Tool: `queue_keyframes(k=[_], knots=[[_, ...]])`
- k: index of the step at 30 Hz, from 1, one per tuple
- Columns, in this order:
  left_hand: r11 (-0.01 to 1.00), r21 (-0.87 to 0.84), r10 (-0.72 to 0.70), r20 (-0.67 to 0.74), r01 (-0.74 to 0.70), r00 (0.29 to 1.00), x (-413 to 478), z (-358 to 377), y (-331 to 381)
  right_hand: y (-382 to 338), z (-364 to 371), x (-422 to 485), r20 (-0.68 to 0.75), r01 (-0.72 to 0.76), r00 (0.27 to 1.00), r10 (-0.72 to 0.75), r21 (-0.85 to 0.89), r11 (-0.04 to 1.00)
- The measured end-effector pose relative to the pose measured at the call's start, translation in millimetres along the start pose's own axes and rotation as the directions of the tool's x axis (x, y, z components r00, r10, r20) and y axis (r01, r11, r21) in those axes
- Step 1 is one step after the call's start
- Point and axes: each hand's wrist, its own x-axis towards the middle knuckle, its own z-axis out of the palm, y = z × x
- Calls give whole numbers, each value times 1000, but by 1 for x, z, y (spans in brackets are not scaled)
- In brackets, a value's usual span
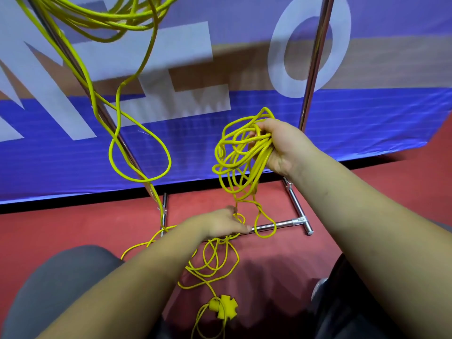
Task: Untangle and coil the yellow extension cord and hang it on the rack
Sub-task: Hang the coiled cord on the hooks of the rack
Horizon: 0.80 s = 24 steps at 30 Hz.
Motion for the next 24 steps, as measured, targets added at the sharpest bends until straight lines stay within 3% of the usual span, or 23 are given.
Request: queue_keyframes(k=[2,4,8,13,16,20,24], knots=[[989,149,23,-53,-15,998,-1,10,8,3,-2,2,-43,22,999,-23,-31,999],[983,152,124,-125,-105,984,-2,22,19,6,-3,5,-79,37,996,-37,-2,999],[945,-59,295,-274,-322,915,-5,41,40,9,-1,8,-129,45,991,-37,58,997],[829,-354,272,-420,-433,866,0,30,46,7,5,9,-140,81,988,-66,100,992],[775,-384,304,-470,-502,829,-1,15,47,7,5,10,-142,85,987,-69,107,991],[885,-337,169,-412,-322,895,-1,5,37,4,-2,13,-176,77,982,-65,67,995],[774,-566,35,-411,-285,911,1,1,34,0,-14,21,-292,83,953,-85,-18,996]])
